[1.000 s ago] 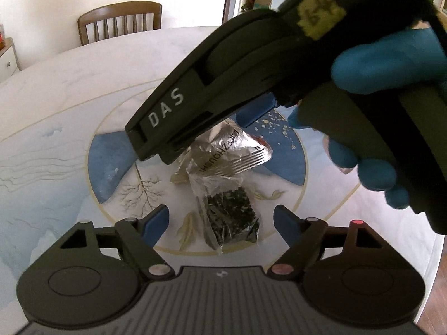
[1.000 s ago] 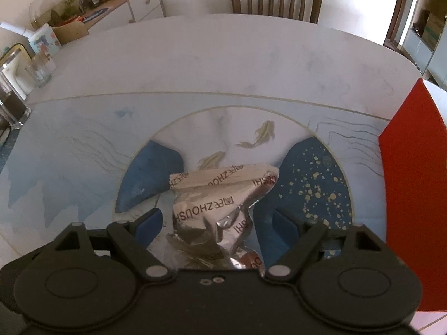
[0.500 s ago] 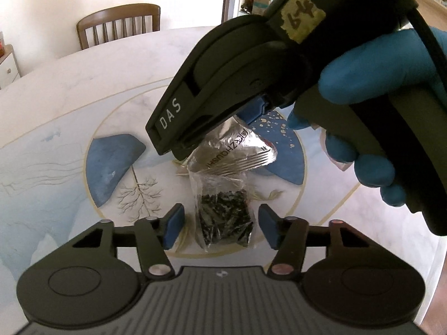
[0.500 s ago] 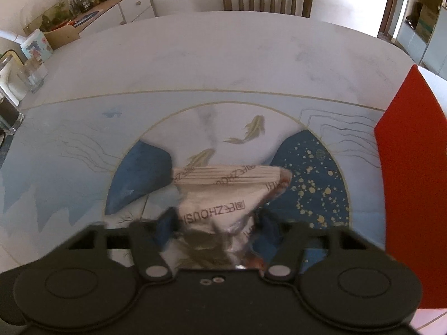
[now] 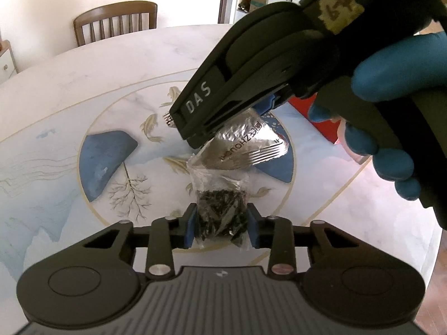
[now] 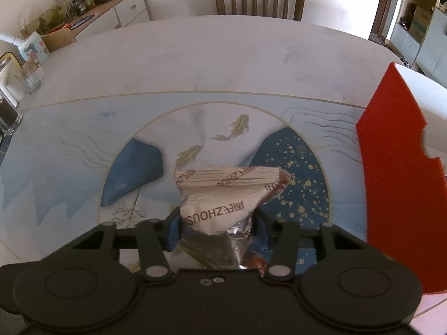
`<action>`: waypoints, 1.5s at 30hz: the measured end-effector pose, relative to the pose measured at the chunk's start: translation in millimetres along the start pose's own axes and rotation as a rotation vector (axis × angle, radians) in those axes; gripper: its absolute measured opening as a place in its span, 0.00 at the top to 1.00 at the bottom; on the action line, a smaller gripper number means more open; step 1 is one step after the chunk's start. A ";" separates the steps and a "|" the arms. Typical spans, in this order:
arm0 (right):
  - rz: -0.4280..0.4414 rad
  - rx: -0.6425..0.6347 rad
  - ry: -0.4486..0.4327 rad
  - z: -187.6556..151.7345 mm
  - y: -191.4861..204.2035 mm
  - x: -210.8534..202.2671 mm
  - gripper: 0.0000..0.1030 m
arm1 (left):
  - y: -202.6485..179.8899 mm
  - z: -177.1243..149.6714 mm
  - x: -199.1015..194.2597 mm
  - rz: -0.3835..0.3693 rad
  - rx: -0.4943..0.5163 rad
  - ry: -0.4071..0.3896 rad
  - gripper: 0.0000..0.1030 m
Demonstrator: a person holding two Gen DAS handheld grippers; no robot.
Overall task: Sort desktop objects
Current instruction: 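Grasp the clear bag of dark items with left tool while right tool grasps silver snack bag, then carry the clear bag and silver snack bag over into the red box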
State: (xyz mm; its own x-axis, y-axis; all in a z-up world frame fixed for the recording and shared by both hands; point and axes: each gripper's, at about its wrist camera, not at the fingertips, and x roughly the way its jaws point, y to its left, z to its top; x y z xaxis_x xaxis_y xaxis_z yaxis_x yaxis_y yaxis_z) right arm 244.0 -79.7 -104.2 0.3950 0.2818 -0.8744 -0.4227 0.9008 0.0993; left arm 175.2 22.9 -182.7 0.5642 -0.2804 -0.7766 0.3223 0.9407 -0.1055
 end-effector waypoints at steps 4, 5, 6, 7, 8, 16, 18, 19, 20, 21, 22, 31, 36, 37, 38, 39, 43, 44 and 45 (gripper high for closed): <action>-0.001 -0.004 -0.014 -1.7 -1.9 -6.9 0.52 | 0.5 1.9 -4.3 -0.016 -0.009 -0.008 0.69; -0.002 -0.006 -0.019 -2.1 -2.5 -9.5 0.52 | 0.4 2.7 -6.0 -0.020 -0.010 -0.011 0.69; -0.002 -0.005 -0.023 -2.2 -3.2 -11.6 0.52 | -0.7 3.8 -8.6 -0.022 -0.010 -0.016 0.69; -0.001 -0.003 -0.027 -2.3 -4.2 -13.7 0.52 | -1.2 6.0 -10.9 -0.025 -0.010 -0.023 0.69; 0.001 -0.001 -0.031 -2.5 -5.4 -16.8 0.52 | -1.1 6.7 -13.7 -0.026 -0.009 -0.030 0.69; 0.006 0.012 -0.066 -8.0 -15.7 -40.2 0.53 | -8.2 8.6 -38.3 -0.013 -0.048 -0.073 0.69; 0.010 0.015 -0.075 -10.4 -18.2 -47.7 0.53 | -9.4 8.7 -44.1 -0.011 -0.055 -0.080 0.69; 0.013 0.016 -0.080 -11.3 -19.4 -51.8 0.53 | -9.8 9.8 -46.6 -0.011 -0.058 -0.084 0.69; 0.015 0.017 -0.086 -12.6 -20.9 -56.6 0.53 | -10.4 10.9 -49.5 -0.010 -0.061 -0.089 0.69; 0.017 0.018 -0.092 -13.7 -22.2 -60.9 0.53 | -11.7 11.7 -53.1 -0.011 -0.063 -0.093 0.69; 0.020 0.021 -0.098 -14.8 -23.7 -65.1 0.53 | -12.3 13.4 -55.8 -0.012 -0.066 -0.097 0.69; 0.039 0.061 -0.157 -24.3 -42.0 -107.8 0.53 | -25.0 28.4 -80.0 -0.023 -0.075 -0.136 0.69; 0.045 0.087 -0.177 -30.8 -55.5 -125.7 0.53 | -34.2 39.1 -90.5 -0.039 -0.066 -0.165 0.69; 0.047 0.093 -0.182 -32.6 -58.7 -129.6 0.53 | -36.4 41.2 -92.1 -0.042 -0.064 -0.170 0.69; 0.045 0.096 -0.186 -33.5 -61.7 -132.1 0.53 | -38.5 43.4 -93.5 -0.043 -0.062 -0.175 0.69; 0.043 0.100 -0.190 -35.1 -64.3 -134.9 0.53 | -40.0 45.1 -94.4 -0.046 -0.060 -0.178 0.69; 0.032 0.126 -0.205 -42.4 -79.3 -147.3 0.53 | -47.5 53.4 -97.1 -0.053 -0.048 -0.189 0.69; 0.024 0.134 -0.209 -44.4 -84.8 -150.1 0.53 | -49.1 55.5 -97.4 -0.054 -0.047 -0.191 0.69; 0.020 0.143 -0.211 -45.9 -89.1 -152.6 0.53 | -50.1 57.1 -96.9 -0.054 -0.047 -0.193 0.69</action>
State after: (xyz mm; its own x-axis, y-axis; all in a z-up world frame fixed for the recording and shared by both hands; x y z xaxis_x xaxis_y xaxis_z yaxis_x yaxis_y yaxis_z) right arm 183.9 -218.2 -1.4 0.5553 0.3495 -0.7546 -0.3188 0.9276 0.1950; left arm 147.8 -7.9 -66.8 0.6835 -0.3582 -0.6361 0.3233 0.9298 -0.1762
